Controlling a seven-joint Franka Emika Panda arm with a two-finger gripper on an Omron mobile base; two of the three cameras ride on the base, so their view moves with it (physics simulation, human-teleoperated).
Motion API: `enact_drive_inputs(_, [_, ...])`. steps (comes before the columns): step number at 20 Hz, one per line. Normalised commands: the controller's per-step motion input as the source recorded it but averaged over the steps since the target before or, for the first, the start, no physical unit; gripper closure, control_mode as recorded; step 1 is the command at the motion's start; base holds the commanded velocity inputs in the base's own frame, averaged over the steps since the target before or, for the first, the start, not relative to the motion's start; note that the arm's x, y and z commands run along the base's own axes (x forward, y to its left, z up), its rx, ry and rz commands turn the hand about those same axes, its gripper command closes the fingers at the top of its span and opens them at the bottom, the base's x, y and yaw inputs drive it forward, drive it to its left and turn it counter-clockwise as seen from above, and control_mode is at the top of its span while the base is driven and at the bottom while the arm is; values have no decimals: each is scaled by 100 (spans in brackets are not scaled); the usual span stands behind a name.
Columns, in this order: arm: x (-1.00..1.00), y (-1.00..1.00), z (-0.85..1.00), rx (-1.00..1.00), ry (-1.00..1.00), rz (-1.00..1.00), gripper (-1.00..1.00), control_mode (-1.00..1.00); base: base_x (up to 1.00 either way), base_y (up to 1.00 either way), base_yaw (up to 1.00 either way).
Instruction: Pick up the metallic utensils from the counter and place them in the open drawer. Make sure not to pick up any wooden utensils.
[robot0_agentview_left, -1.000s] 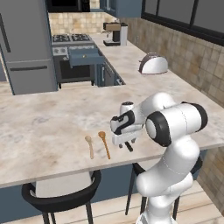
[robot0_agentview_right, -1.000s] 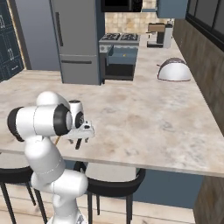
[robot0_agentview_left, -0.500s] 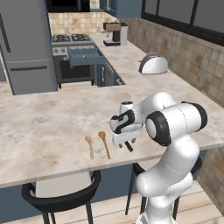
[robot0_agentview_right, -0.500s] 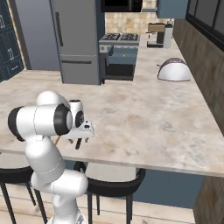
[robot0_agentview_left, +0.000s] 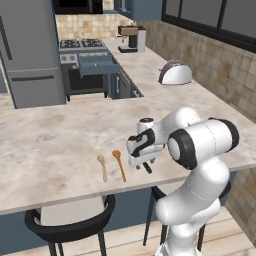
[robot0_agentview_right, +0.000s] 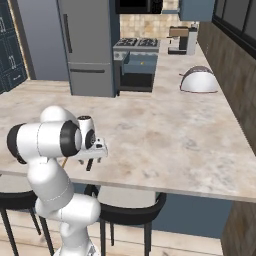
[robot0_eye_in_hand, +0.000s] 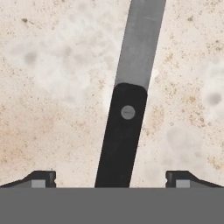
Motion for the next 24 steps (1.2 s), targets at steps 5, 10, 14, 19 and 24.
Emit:
enact_drive_inputs(5, [0,0,-53,0,-15,0,-100,-100,0,0,0])
enact_drive_inputs(10, [0,0,-34,1,-11,0,-100,-100,0,0,0])
enact_drive_inputs(14, [0,0,-28,1,0,0,-100,-100,0,0,0])
enact_drive_inputs(19, [0,0,-57,3,5,0,-100,-100,0,0,0])
enact_drive_inputs(24, [0,0,-43,2,4,0,-100,-100,0,0,0])
